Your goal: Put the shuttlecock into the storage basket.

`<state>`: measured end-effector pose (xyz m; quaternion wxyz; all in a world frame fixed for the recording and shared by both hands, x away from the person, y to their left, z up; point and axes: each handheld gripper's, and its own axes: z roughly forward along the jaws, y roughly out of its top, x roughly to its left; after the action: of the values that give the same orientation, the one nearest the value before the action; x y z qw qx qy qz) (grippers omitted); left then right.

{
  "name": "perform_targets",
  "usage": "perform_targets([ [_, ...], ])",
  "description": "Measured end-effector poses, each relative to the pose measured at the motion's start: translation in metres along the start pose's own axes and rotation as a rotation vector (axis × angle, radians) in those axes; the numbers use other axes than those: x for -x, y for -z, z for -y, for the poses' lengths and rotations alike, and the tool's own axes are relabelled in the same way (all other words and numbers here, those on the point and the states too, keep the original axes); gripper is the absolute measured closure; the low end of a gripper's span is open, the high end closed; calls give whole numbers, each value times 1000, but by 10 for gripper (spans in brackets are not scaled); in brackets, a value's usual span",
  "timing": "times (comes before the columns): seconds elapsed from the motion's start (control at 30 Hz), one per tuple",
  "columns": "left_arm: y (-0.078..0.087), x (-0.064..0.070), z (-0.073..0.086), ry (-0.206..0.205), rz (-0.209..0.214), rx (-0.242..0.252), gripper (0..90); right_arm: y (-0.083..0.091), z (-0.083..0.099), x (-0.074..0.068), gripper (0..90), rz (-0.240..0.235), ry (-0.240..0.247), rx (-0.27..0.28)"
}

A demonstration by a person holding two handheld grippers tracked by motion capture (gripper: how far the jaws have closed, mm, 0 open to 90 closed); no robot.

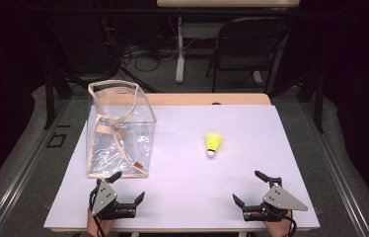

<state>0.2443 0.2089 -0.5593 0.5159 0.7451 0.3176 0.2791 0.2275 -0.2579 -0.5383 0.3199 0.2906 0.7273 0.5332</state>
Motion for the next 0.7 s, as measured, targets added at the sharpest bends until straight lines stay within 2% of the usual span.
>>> perform_targets([
  [0.43, -4, 3, -1, -6, 7, -13, 0, -1, 2, 1, 0, -1, -8, -14],
  [0.57, -5, 3, -3, -14, 19, -13, 0, 0, 1, 0, 0, 4, 1, -16],
  [0.7, -9, 4, -5, -3, 33, -24, 0, -1, 1, 0, 0, 6, -3, -21],
])
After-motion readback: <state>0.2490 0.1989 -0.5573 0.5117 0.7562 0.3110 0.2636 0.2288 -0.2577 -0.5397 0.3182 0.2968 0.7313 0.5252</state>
